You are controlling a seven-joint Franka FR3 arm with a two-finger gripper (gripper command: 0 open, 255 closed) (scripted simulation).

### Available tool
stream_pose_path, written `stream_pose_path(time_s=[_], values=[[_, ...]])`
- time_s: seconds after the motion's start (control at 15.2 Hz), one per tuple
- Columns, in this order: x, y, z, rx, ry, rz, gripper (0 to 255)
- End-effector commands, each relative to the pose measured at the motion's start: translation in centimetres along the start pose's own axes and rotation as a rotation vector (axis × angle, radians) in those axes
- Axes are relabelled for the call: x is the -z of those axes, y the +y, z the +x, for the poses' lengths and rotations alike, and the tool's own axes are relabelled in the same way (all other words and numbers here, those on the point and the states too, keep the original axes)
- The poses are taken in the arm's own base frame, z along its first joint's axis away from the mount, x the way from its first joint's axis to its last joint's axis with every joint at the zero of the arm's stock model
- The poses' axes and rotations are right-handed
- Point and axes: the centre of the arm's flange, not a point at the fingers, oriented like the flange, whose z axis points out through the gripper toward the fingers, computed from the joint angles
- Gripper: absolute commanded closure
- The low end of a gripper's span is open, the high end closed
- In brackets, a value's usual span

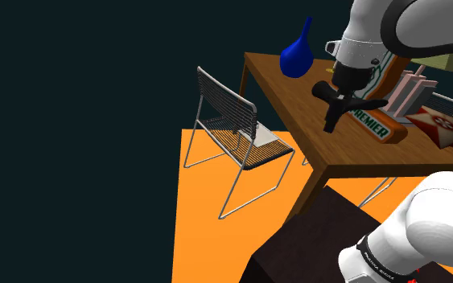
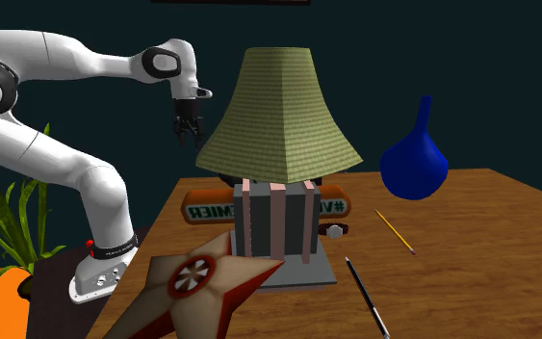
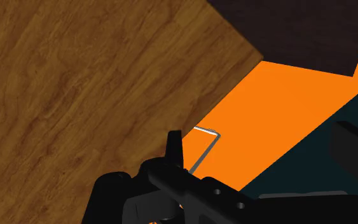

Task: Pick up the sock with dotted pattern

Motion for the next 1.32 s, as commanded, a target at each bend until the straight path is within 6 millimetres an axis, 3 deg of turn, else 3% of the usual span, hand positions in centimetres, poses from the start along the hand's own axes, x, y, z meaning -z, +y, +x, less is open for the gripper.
stream_pose_path(time_s=[0.0,0.66,1.25], values=[[0.0,0.0,0.0,0.000,0.000,0.000,0],[-1.0,13.8,5.0,-0.299,-0.045,0.089,0],[-3.1,26.8,5.7,-0.568,-0.086,0.169,0]])
